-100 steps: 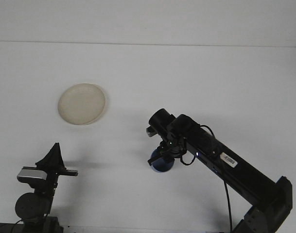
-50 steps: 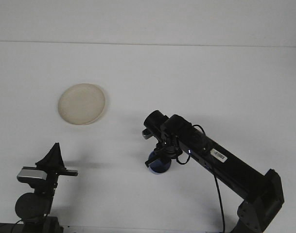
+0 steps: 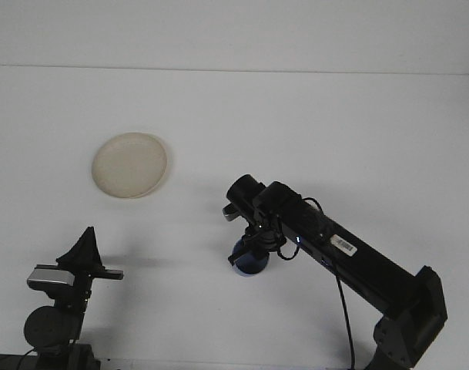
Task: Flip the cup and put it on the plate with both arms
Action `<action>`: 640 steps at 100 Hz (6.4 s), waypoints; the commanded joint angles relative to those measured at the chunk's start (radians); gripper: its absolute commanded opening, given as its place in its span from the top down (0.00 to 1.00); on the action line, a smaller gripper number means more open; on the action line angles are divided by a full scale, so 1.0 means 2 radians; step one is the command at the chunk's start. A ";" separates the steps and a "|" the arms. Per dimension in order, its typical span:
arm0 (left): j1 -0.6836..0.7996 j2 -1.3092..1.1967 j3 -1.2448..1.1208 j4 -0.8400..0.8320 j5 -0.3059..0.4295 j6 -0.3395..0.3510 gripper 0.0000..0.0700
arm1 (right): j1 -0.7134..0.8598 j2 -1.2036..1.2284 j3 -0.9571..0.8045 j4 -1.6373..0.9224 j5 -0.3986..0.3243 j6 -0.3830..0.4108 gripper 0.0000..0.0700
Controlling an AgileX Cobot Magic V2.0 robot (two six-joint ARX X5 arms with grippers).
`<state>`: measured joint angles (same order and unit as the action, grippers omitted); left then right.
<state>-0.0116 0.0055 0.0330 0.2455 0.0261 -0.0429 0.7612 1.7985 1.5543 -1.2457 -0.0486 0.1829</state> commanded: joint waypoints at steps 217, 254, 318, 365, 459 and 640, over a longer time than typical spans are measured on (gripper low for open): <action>-0.001 -0.001 -0.009 0.005 0.001 -0.001 0.98 | -0.335 -0.628 -0.419 0.404 0.012 -0.092 0.26; -0.001 -0.001 -0.009 0.005 0.001 -0.001 0.98 | -0.335 -0.650 -0.508 0.540 0.012 -0.099 0.26; -0.001 -0.001 -0.009 0.005 0.001 -0.001 0.98 | -0.335 -0.650 -0.508 0.544 0.013 -0.099 0.26; -0.001 -0.001 0.028 -0.021 0.000 -0.027 0.98 | -0.335 -0.650 -0.508 0.544 0.014 -0.100 0.26; -0.001 0.406 0.570 -0.593 0.006 -0.010 0.98 | -0.335 -0.650 -0.508 0.544 0.014 -0.100 0.26; -0.297 0.734 0.727 -0.586 0.084 -0.059 0.28 | -0.335 -0.650 -0.508 0.544 0.014 -0.100 0.26</action>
<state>-0.5751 1.4220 1.4414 -0.9306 0.1894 -0.1509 0.0906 0.4973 0.5323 -0.1680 -0.0231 -0.0143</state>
